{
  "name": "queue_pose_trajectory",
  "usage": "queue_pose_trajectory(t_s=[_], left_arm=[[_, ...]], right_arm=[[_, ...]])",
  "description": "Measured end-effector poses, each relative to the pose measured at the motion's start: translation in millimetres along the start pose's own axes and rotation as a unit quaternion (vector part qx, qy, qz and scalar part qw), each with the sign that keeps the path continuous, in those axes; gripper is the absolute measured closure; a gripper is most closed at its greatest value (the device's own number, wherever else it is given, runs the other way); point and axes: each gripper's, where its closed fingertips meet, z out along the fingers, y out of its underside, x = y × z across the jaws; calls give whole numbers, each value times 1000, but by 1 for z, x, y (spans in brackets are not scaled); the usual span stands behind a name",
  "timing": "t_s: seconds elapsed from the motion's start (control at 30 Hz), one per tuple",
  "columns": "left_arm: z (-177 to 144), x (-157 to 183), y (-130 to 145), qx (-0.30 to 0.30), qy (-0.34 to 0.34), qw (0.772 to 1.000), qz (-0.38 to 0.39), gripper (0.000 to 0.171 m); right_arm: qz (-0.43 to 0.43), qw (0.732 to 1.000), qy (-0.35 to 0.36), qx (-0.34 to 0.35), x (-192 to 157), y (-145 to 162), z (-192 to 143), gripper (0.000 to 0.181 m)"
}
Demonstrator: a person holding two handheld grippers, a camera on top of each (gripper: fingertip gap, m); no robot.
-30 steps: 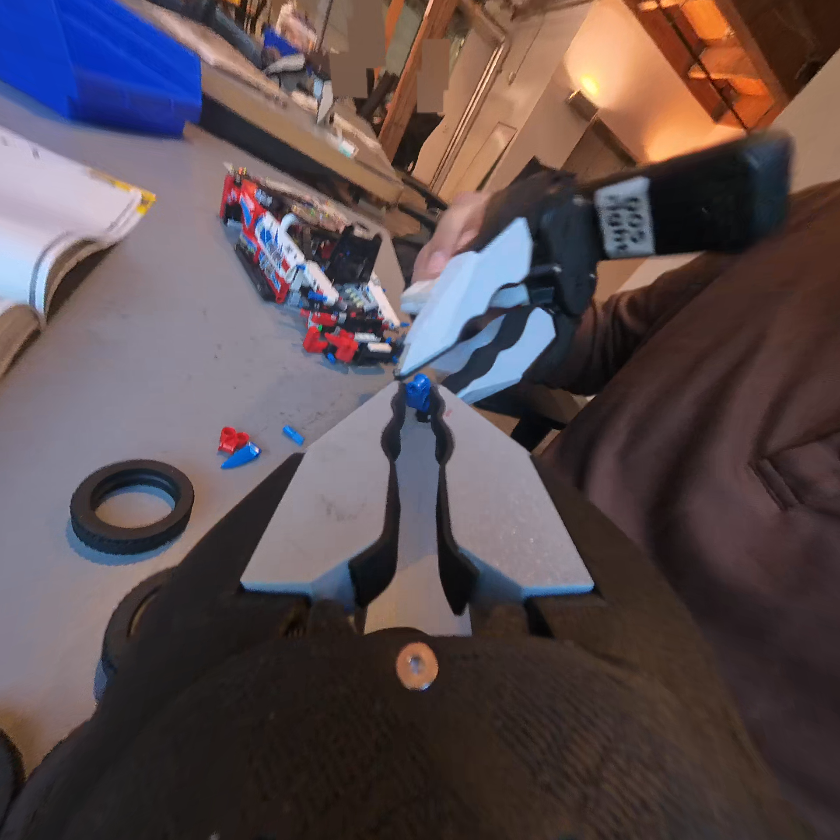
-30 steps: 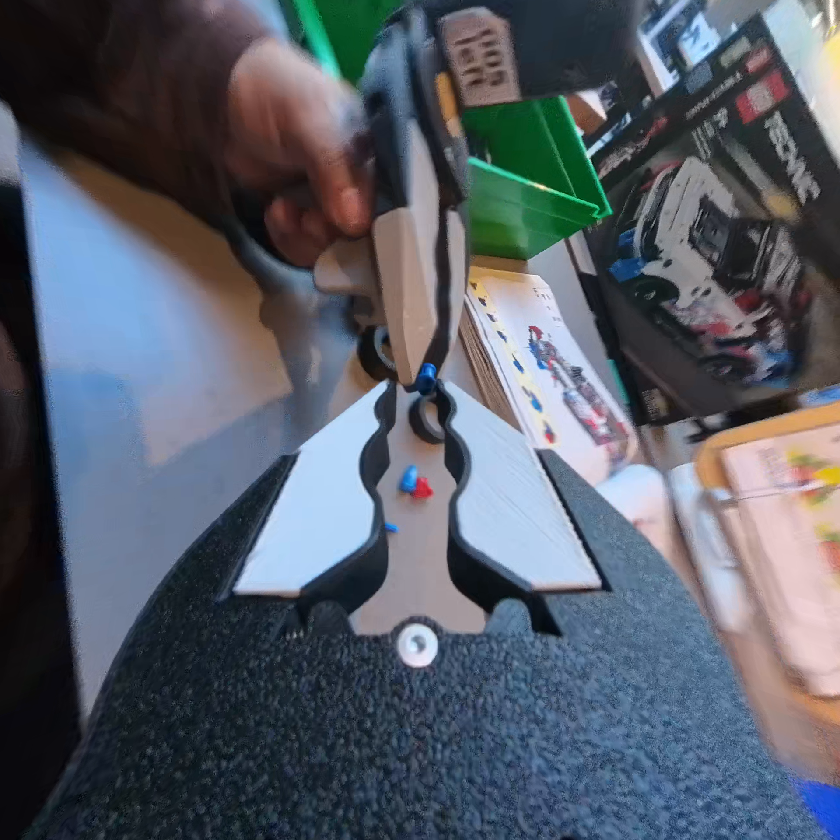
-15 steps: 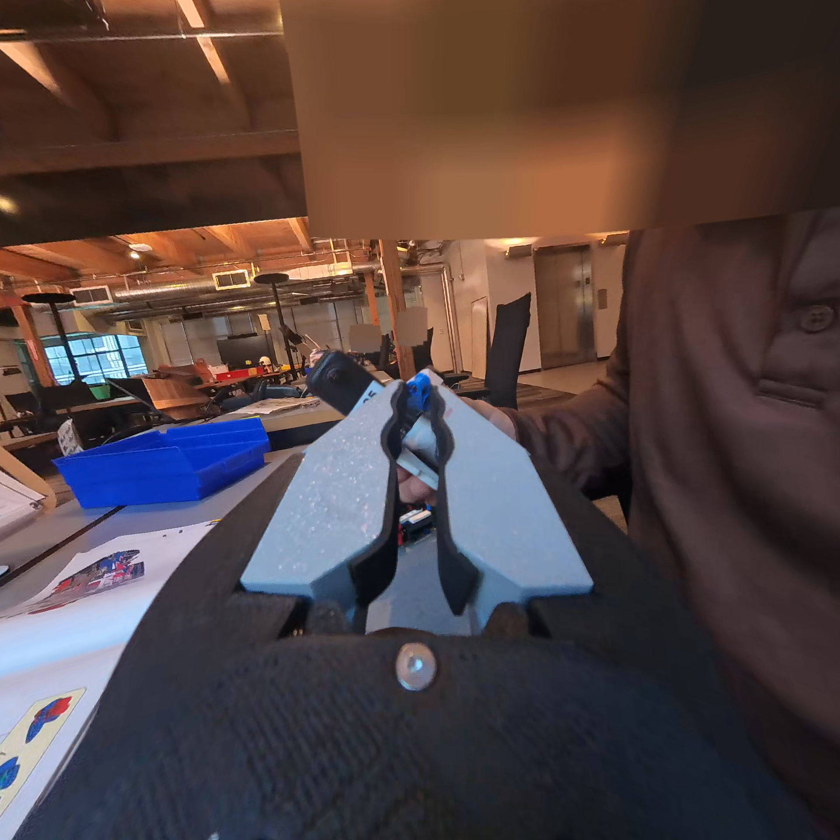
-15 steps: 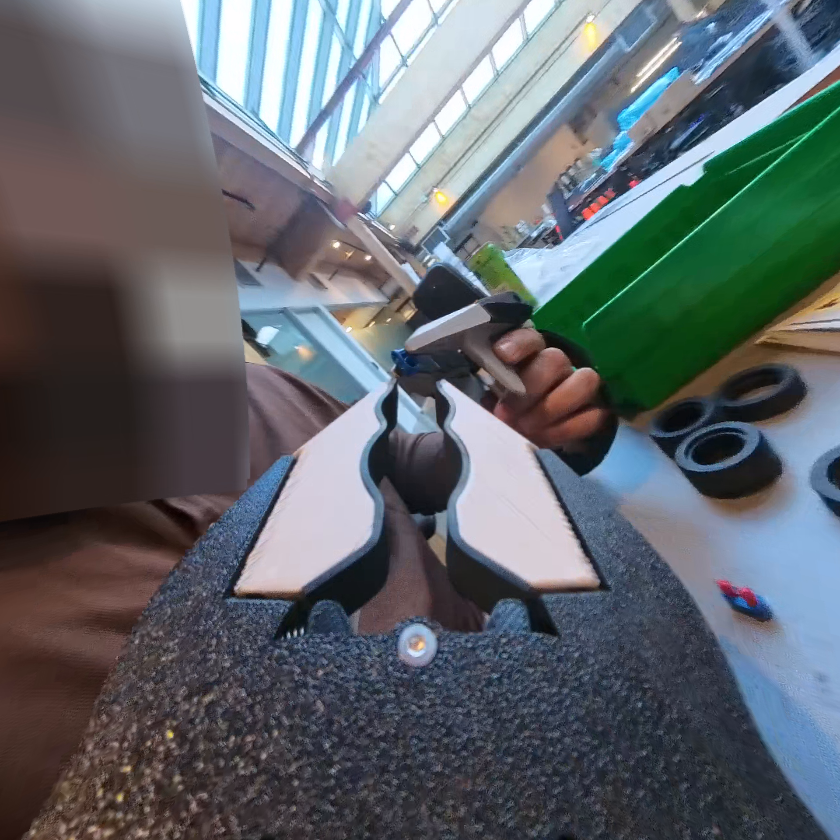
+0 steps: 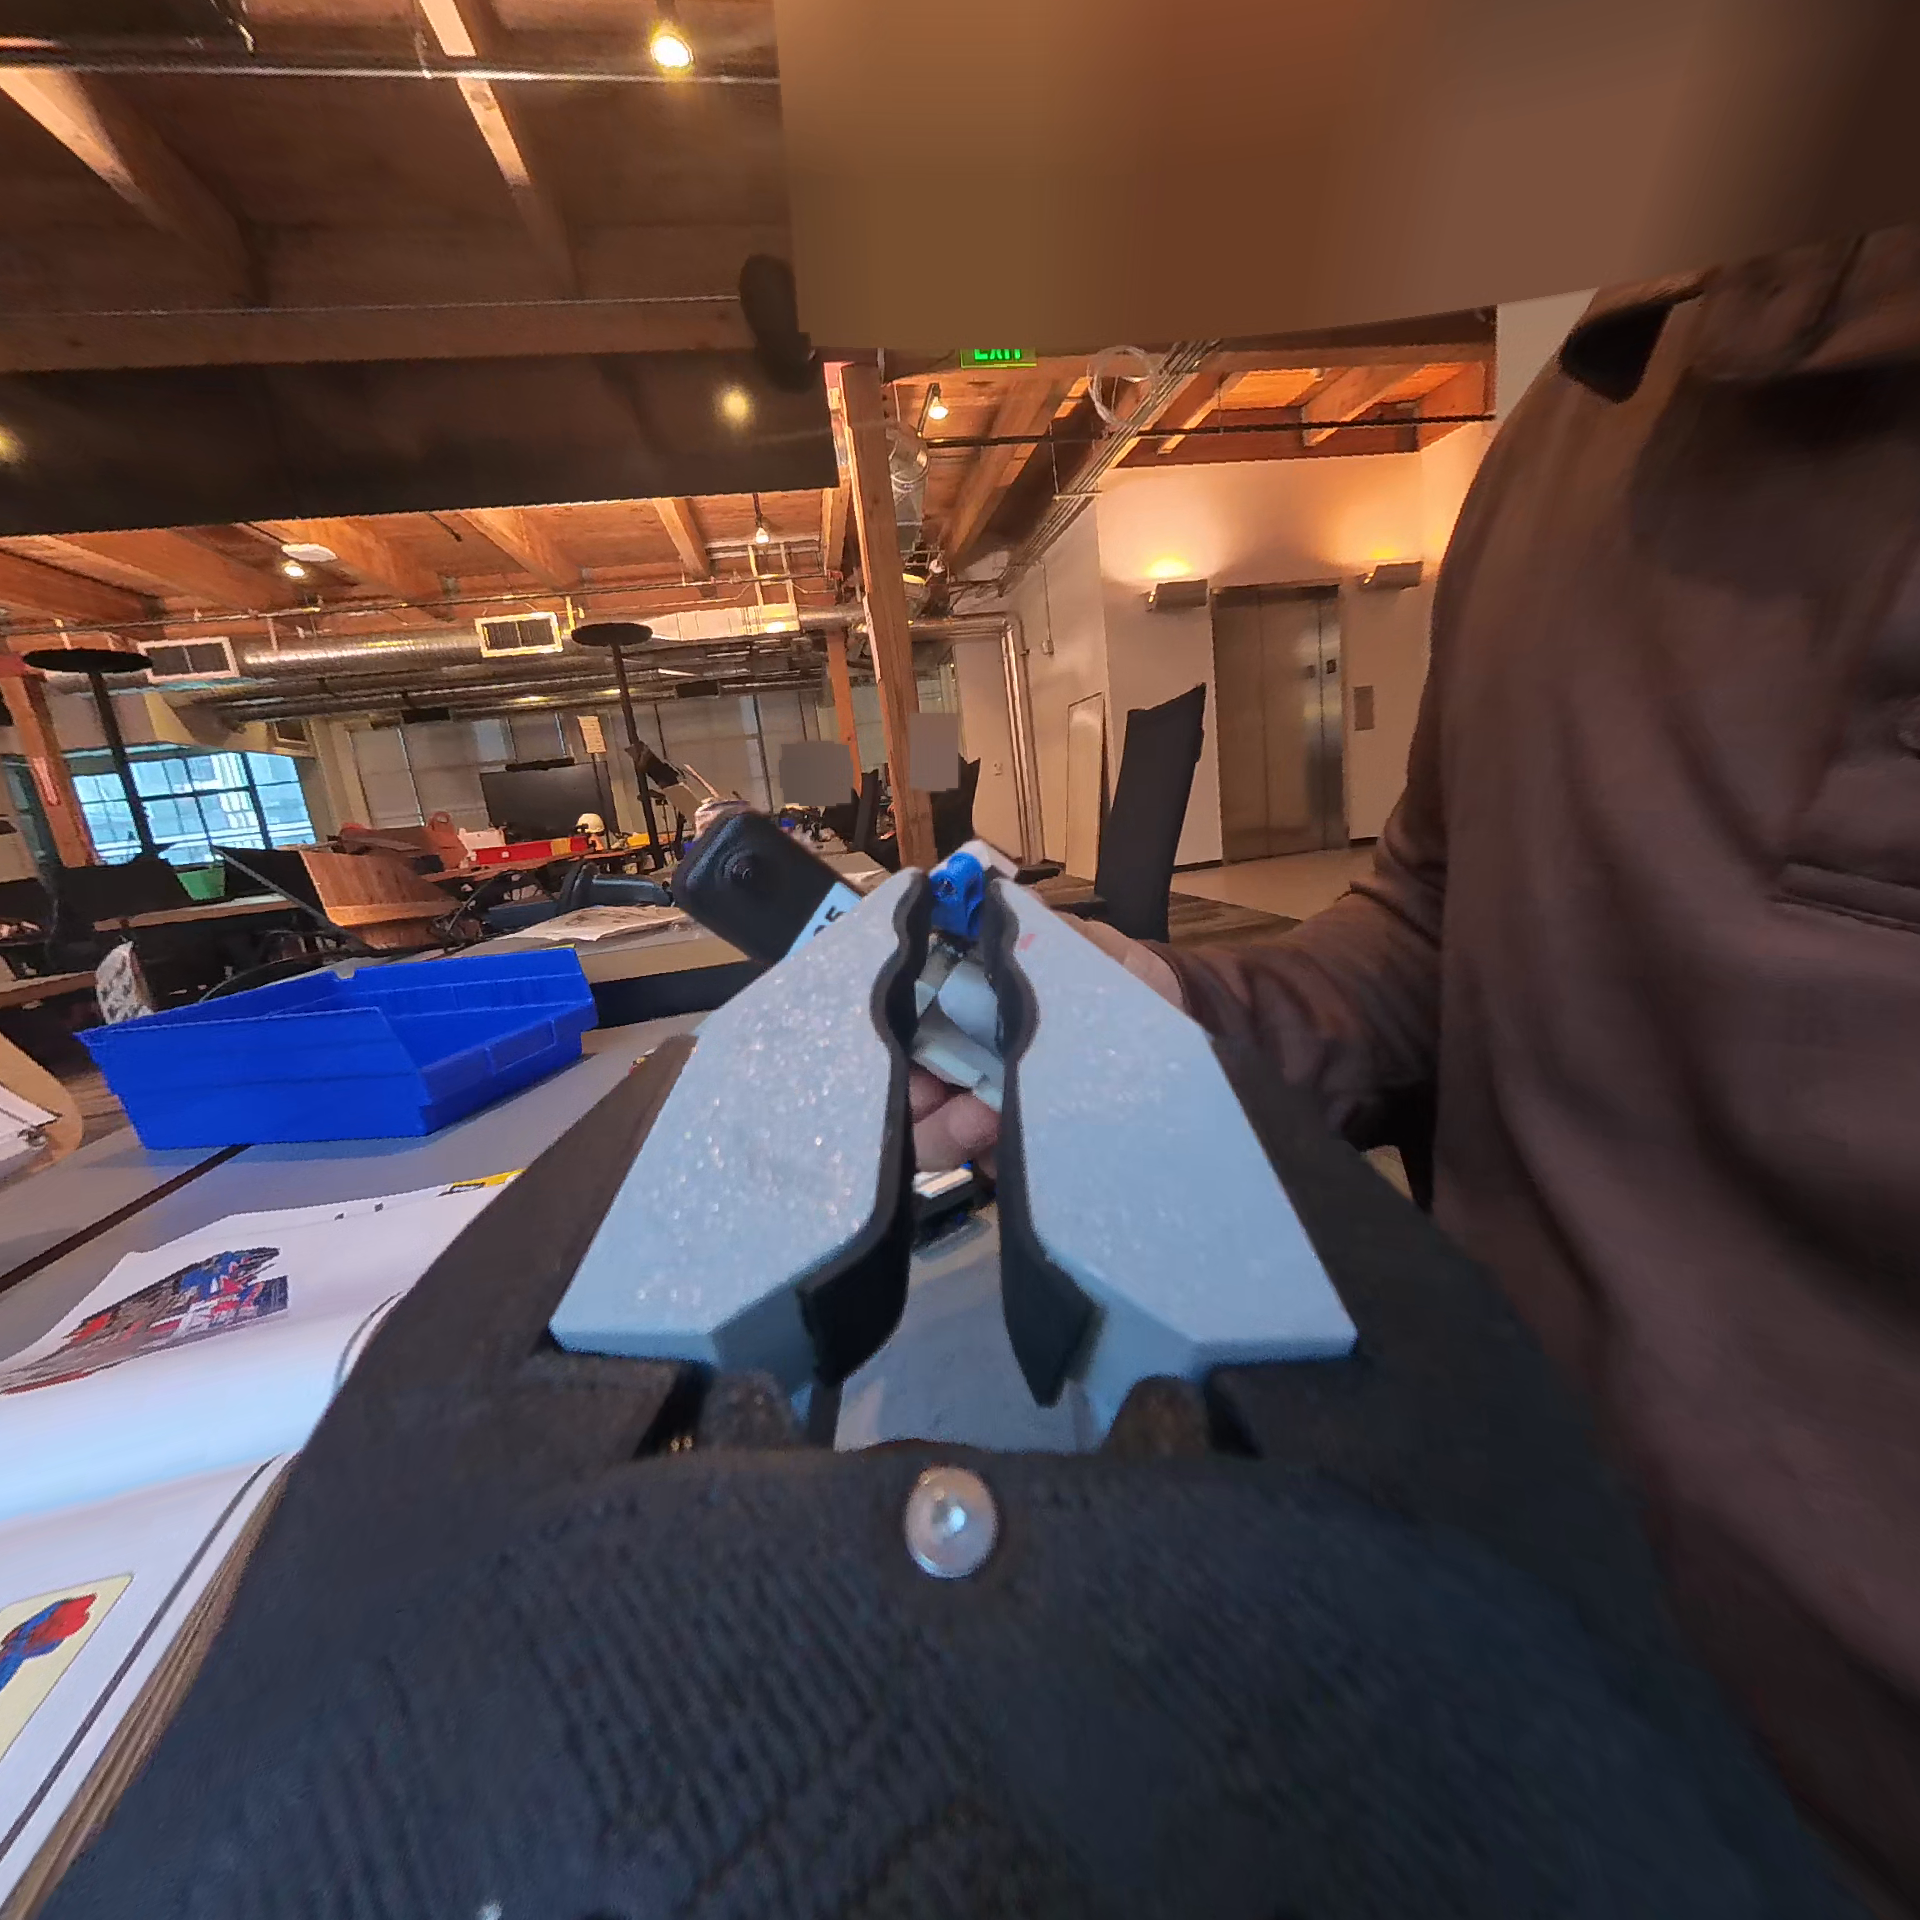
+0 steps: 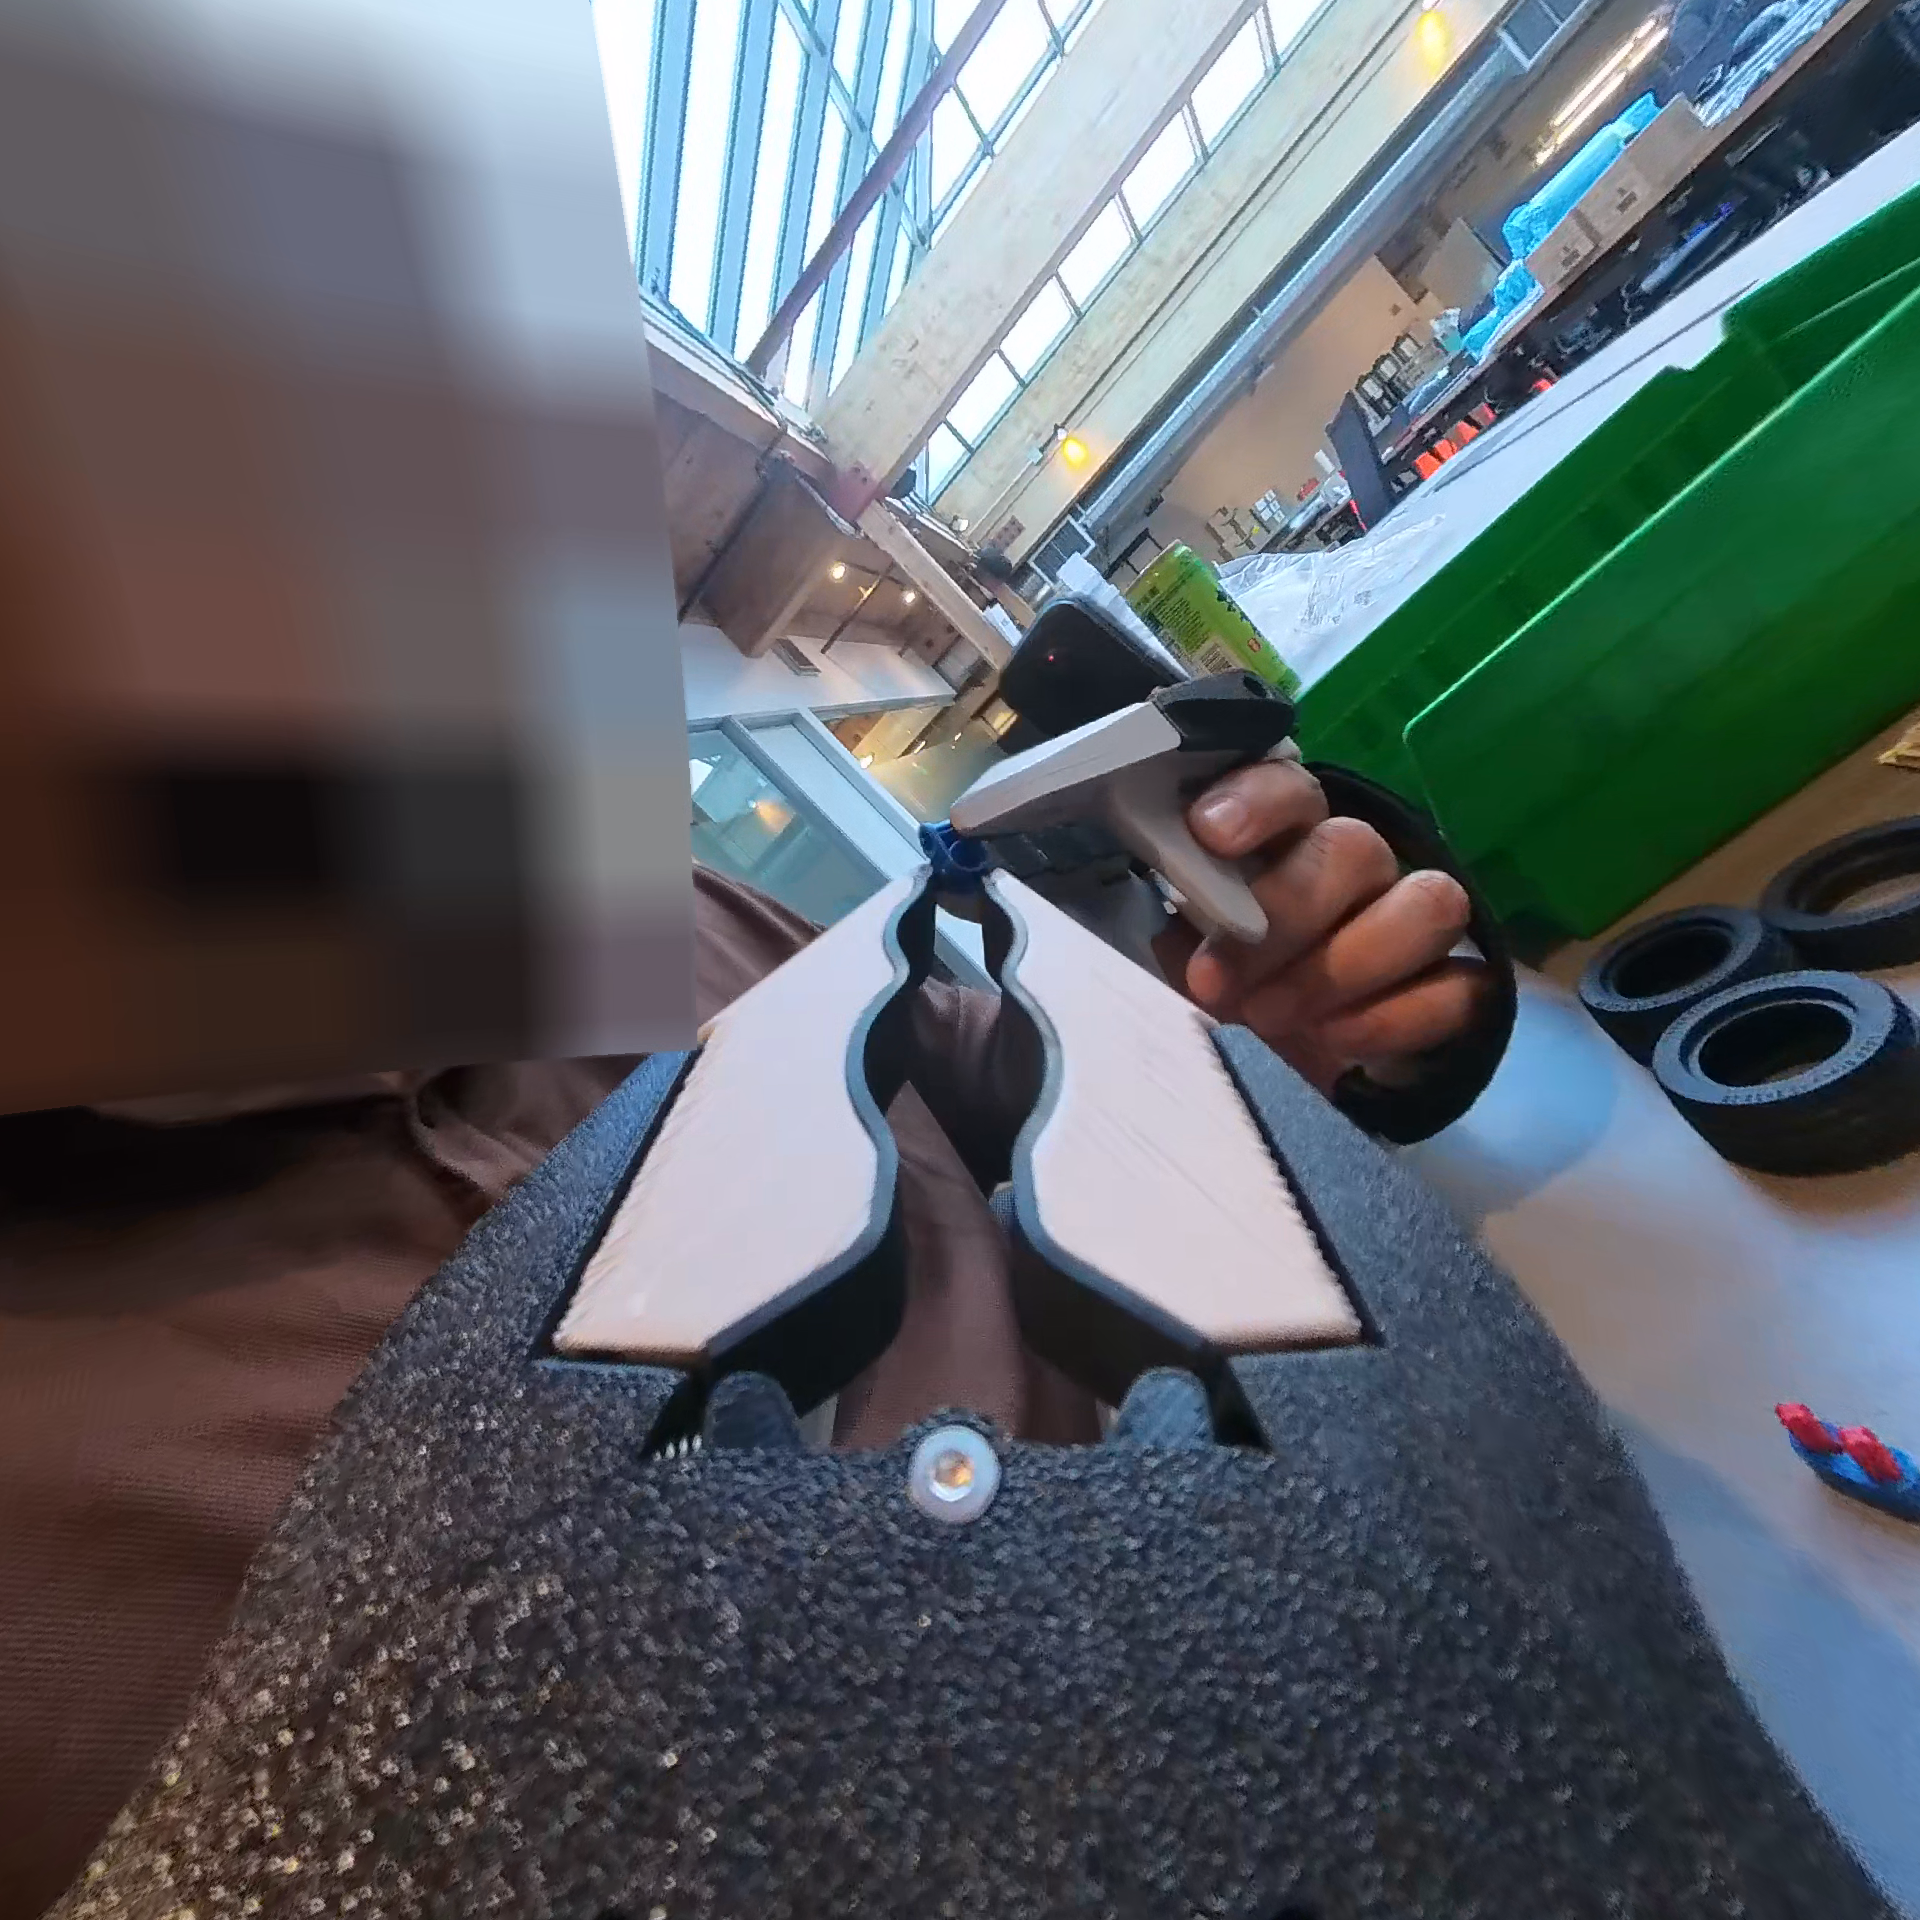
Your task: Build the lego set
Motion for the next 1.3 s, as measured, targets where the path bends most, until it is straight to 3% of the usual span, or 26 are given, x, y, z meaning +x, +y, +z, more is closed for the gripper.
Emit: queue_pose_trajectory(t_s=[0.27,0.5,0.83,1.3], left_arm=[[2,2,4,-26,-7,1000,13,165],[5,2,9,-45,-16,999,22,165],[7,-6,47,-139,-32,990,8,165],[4,-12,71,-193,-44,980,30,167]], right_arm=[[19,1000,-12,10,-3,2,0,163],[2,1000,26,8,0,3,-7,170],[-6,989,144,17,25,10,-36,176],[13,984,176,22,42,14,-55,176]])
